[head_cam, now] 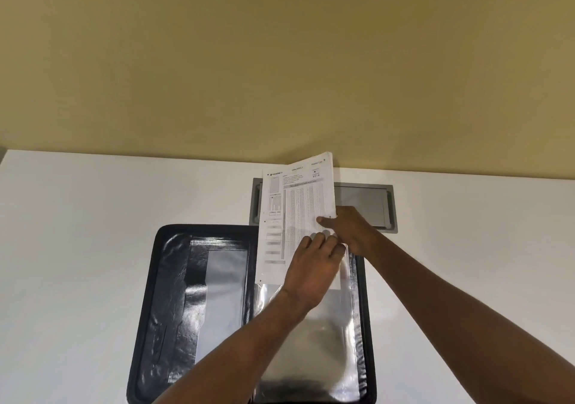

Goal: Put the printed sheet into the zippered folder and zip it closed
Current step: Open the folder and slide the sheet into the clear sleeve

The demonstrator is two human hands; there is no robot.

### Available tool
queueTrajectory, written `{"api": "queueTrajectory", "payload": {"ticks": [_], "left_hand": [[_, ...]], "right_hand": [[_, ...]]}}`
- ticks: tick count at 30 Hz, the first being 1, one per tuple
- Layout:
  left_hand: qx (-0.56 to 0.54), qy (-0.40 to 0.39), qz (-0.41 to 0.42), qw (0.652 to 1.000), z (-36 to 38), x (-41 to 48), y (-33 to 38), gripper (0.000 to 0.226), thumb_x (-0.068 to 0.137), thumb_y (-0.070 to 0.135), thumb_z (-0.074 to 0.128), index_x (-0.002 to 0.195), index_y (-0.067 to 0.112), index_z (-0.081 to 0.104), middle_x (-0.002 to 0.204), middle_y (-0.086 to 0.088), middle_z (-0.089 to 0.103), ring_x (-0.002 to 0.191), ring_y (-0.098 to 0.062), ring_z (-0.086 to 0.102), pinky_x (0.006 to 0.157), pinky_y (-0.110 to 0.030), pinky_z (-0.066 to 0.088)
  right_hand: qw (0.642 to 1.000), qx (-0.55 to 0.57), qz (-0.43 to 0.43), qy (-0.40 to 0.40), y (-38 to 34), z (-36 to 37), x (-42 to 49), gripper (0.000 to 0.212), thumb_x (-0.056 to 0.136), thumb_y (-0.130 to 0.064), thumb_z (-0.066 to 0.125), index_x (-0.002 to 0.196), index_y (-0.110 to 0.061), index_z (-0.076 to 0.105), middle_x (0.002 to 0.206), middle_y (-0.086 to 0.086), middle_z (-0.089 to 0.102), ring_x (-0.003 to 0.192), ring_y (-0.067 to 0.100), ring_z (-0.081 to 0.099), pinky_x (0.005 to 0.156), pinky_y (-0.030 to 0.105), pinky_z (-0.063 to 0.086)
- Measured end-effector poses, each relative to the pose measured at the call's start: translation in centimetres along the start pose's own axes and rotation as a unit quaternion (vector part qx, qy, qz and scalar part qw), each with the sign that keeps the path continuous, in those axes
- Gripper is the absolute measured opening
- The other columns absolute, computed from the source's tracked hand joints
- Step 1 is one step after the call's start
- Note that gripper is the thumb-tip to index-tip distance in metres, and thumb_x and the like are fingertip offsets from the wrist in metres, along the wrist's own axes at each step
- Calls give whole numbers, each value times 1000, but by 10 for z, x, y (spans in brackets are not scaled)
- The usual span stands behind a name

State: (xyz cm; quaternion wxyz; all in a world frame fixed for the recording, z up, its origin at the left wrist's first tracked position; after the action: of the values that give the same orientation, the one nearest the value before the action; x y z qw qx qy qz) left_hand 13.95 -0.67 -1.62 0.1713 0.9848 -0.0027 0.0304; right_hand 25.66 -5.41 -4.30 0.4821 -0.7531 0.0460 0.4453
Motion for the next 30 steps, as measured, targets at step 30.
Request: {"api": "queueTrajectory", "payload": {"ticks": [30], "left_hand": [[-80, -49, -142, 986, 47, 44, 9, 29, 81, 2, 73, 108, 13, 75, 112, -9, 73, 85, -27, 70, 67, -37, 57]], "right_hand": [[973, -186, 132, -38, 24, -47, 43, 16, 94, -4, 68, 107, 5, 70, 100, 20, 69, 88, 28, 67, 93, 41, 61]]}}
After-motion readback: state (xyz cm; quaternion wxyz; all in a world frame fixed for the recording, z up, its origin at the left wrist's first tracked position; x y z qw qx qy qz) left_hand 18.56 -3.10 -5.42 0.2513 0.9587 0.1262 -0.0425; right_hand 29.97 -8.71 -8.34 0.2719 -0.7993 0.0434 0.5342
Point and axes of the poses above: each hand's wrist, its own x-axis towards the middle knuckle, its own z-axis out of the palm, y = z × x, the point moved 5 cm from there along x, towards the middle knuckle
